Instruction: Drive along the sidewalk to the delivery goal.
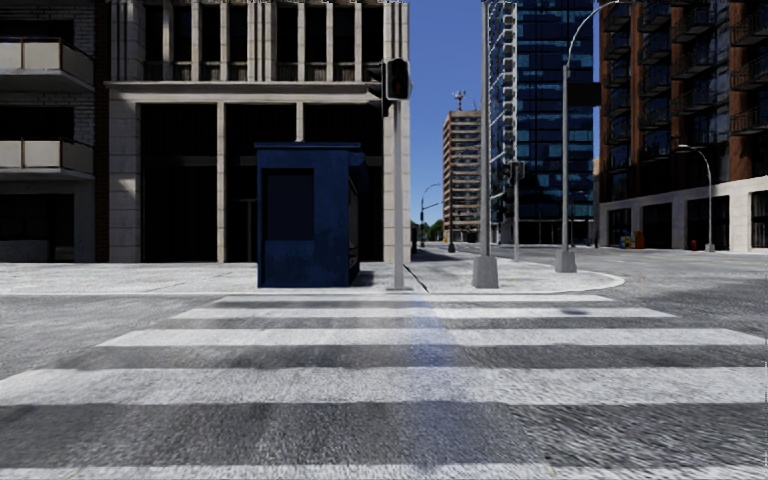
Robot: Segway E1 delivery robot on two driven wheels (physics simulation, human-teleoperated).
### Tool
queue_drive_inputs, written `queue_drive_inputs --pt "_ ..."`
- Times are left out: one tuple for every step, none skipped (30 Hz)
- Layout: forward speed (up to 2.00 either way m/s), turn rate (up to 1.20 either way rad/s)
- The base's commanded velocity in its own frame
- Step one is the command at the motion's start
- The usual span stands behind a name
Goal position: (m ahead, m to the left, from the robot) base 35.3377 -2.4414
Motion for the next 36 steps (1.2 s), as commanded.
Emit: queue_drive_inputs --pt "2.00 0.15" --pt "2.00 0.08" --pt "2.00 0.04" --pt "2.00 0.04" --pt "2.00 0.02" --pt "2.00 0.01" --pt "2.00 0.00" --pt "2.00 0.00" --pt "2.00 0.00" --pt "2.00 0.00" --pt "2.00 0.00" --pt "2.00 0.00" --pt "2.00 0.00" --pt "2.00 0.00" --pt "2.00 0.00" --pt "2.00 -0.37" --pt "2.00 -0.82" --pt "2.00 -0.82" --pt "2.00 -0.98" --pt "2.00 -1.06" --pt "2.00 -1.20" --pt "2.00 -1.20" --pt "2.00 -1.20" --pt "2.00 -1.20" --pt "2.00 -1.20" --pt "2.00 -0.74" --pt "2.00 0.00" --pt "2.00 0.00" --pt "2.00 0.00" --pt "2.00 0.00" --pt "2.00 0.00" --pt "2.00 0.00" --pt "2.00 0.00" --pt "2.00 0.00" --pt "2.00 0.00" --pt "2.00 0.00"
